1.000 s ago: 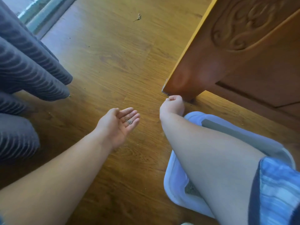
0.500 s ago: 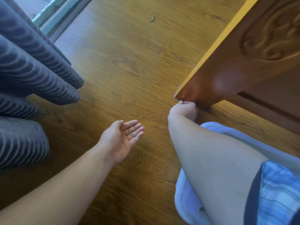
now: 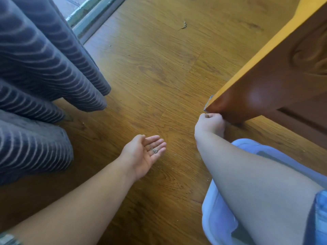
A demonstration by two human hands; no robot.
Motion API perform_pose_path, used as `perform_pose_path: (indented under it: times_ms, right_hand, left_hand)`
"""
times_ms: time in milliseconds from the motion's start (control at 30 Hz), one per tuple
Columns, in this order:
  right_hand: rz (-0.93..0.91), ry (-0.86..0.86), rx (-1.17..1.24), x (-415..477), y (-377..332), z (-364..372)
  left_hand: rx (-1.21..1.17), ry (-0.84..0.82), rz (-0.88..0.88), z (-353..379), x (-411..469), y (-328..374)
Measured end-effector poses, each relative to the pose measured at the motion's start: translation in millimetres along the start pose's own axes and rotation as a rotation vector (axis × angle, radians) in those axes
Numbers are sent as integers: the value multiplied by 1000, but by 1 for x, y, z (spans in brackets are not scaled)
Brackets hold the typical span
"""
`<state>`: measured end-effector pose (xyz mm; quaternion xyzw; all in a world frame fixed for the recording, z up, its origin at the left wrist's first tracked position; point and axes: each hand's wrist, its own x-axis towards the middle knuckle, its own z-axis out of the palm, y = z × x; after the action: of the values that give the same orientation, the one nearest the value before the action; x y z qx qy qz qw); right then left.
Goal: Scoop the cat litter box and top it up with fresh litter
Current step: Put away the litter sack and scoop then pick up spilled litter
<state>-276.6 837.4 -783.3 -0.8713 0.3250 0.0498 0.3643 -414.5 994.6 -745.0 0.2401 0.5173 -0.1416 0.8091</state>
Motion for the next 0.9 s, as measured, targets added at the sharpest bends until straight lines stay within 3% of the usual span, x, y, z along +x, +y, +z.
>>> perform_pose_path:
  times_ms: [67,133,233,300,367,467,633,900]
  right_hand:
    - [-272,-95,-78,-26,-1,-1]
    - [-568,-369,-99,-61,4,-5]
    - [-851,-684,-156,-91,12,-19]
    - [-942,-734,-296,-94,17,-23]
    - [-973,-722,-283,-88,18,-23]
    - [-930,-530,-110,-63,9,-17]
    - [-369,-269,-63,3,-7,4]
    - [-348,-198,-157,13,-9,25]
  left_hand:
    - [17,6,-9,3,1,-1]
    - [21,-2,-6,9,2,-1]
    - [19,-34,5,20,4,0]
    - [38,-50,-1,23,5,0]
    - [43,-60,-4,24,7,-1]
    - [48,-37,4,20,15,-2]
    - [28,-15,2,1,17,6]
    - [-30,-35,9,-21,8,8]
